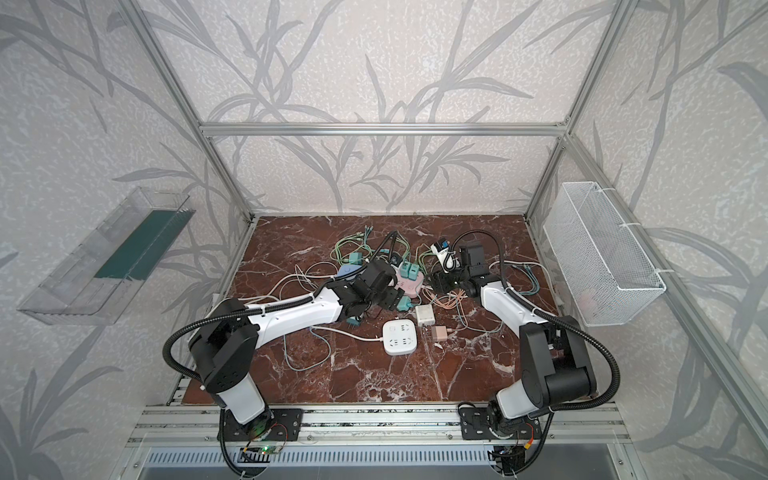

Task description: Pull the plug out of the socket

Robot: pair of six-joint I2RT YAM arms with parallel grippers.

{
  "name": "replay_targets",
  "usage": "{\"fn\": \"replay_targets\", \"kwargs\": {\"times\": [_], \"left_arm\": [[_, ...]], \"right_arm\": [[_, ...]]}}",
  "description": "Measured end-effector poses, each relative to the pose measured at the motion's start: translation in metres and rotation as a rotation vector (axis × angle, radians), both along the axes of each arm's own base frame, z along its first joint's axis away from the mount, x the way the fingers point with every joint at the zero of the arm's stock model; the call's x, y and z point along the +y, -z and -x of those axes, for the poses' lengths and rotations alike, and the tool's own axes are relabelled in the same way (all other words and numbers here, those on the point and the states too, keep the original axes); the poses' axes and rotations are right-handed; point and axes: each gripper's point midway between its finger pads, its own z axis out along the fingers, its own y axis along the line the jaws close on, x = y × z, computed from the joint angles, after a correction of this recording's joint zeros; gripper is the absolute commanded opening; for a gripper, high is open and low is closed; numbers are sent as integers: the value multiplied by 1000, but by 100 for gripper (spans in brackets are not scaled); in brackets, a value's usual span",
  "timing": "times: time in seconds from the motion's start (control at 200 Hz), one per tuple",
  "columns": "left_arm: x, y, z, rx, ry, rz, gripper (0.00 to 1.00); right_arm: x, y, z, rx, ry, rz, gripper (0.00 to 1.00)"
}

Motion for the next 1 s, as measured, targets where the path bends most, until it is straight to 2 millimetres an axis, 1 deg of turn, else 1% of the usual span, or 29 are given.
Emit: {"fn": "replay_targets", "kwargs": {"times": [0.14, 0.325, 0.485, 0.685, 0.815, 1.0], "left_arm": [[4, 1, -8, 24, -12, 51, 83], [8, -3, -18, 40, -21, 110, 83], [12, -2, -27, 56, -41, 159, 83], [15, 8, -35, 79, -59, 179, 83], [18, 18, -39, 102, -70, 181, 83], [19, 24, -44, 127, -75, 207, 82]], "right_arm": [[9, 4, -3, -20, -57, 31, 70], [14, 10, -7, -32, -106, 58, 70], [18, 9, -11, -49, -141, 65, 70], [22, 5, -16, -77, -177, 72, 70], [24, 8, -17, -79, -200, 82, 70], [25, 11, -19, -77, -238, 113, 70]]}}
